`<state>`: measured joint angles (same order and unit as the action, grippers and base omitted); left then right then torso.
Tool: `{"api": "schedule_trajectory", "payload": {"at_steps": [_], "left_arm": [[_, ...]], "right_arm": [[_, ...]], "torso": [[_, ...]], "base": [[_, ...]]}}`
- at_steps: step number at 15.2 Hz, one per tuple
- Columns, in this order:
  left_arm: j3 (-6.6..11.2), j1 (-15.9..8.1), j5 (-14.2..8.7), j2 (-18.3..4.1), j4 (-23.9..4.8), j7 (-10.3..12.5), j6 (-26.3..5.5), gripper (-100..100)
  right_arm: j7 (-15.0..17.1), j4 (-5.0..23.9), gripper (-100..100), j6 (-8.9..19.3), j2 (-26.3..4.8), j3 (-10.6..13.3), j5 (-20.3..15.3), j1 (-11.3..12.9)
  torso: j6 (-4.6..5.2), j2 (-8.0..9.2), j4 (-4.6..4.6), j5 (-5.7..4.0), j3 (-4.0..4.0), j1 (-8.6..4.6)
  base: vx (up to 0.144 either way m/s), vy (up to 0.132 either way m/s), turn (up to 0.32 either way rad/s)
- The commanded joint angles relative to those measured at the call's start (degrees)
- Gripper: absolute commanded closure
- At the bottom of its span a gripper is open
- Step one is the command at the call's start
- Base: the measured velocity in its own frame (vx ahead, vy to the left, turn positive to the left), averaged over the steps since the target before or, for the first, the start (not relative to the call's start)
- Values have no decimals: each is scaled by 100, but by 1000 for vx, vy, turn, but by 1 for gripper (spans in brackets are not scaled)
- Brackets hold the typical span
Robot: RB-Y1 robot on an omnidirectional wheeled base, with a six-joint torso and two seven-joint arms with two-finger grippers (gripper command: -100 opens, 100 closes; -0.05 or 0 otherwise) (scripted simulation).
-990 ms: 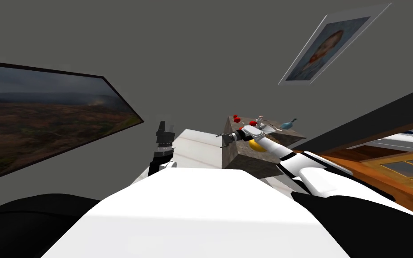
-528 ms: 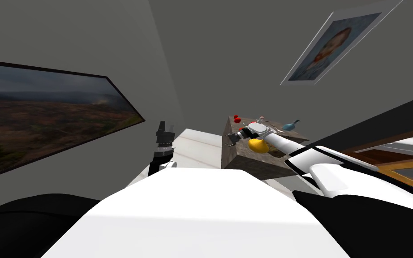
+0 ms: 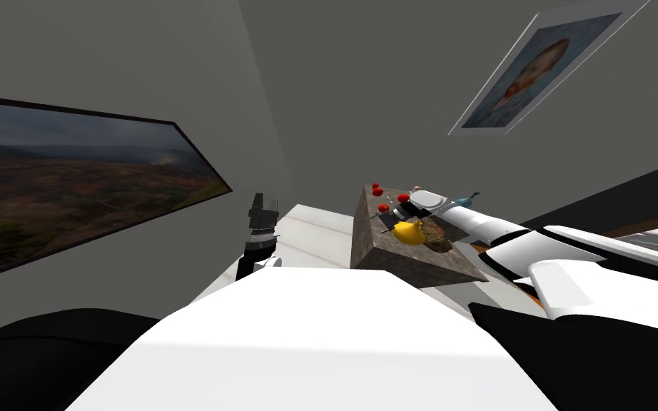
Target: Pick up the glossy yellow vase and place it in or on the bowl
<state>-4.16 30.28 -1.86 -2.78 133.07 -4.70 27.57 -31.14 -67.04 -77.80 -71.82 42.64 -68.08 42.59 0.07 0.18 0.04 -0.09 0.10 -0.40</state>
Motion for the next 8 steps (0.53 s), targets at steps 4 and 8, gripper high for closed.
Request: {"api": "schedule_trajectory", "payload": {"at_steps": [4, 8], "left_arm": [[0, 0, 0, 0, 0, 0, 0, 0], [0, 0, 0, 0, 0, 0, 0, 0]], "right_arm": [[-306, 515, -100, -77, -449, 297, -410, 276], [-478, 803, -100, -88, -776, 496, -681, 427]], "torso": [[0, -3, 0, 0, -1, -4], [-1, -6, -1, 2, -3, 4]], "base": [[-5, -93, 32], [6, -77, 30]]}}
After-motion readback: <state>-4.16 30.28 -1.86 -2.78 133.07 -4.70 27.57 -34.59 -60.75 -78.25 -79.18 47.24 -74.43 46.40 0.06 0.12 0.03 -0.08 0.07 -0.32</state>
